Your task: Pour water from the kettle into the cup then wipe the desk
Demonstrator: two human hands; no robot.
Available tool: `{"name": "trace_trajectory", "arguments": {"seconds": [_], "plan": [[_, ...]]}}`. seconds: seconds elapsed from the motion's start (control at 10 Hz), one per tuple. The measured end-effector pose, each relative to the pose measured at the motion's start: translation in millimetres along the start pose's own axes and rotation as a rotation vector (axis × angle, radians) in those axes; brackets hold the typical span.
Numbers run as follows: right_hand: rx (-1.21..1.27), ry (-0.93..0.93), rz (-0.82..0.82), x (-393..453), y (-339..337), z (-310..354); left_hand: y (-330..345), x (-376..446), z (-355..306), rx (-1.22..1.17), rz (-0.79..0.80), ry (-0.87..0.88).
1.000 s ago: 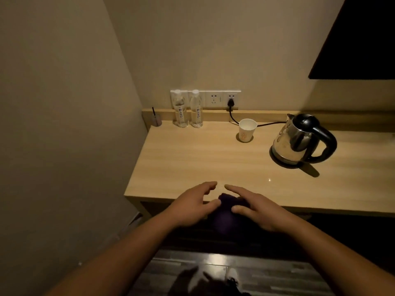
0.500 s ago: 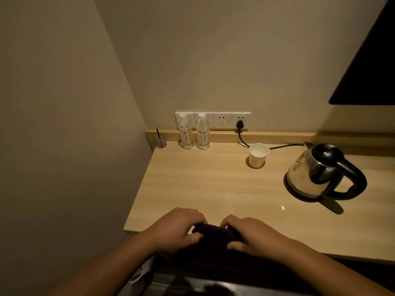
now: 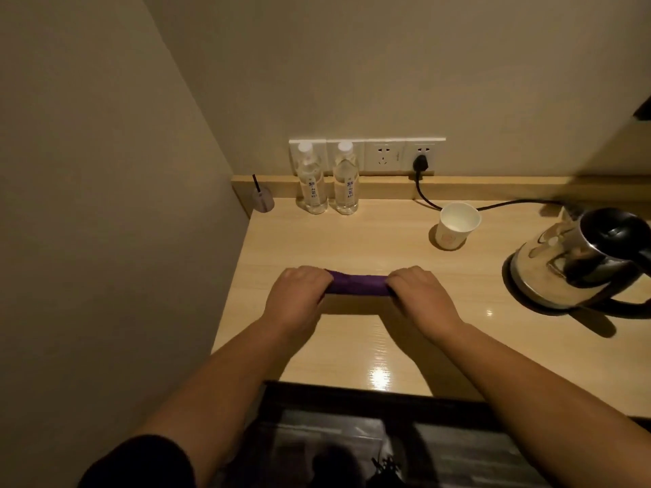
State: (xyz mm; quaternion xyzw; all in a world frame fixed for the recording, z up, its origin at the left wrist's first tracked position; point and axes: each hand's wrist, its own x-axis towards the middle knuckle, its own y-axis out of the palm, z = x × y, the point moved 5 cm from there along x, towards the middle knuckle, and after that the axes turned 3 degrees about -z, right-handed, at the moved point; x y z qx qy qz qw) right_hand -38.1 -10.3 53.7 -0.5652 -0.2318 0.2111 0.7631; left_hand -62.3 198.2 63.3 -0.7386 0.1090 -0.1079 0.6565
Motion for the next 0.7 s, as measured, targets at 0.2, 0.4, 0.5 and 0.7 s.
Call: {"name": "trace_trajectory", "arguments": {"seconds": [0.2,0.4,0.5,0.7], "plan": [[-0.037,0.053,0.257,-41.6,77.5,16.3,92.5,-39.1,11.2,0.062,0.241,0.077],[-0.136,0.078,0.403,-64.1,90.9,21.9,103.7,-53.6,24.0,0.115,0.368,0.168],[-0.128,0.078,0.436,-62.4,83.7,22.6,103.4,-56.4,23.7,0.134,0.411,0.144],[-0.007,0.107,0.325,-44.5,61.2,21.1,84.4,-53.1,15.0,0.065,0.404,0.068]]}}
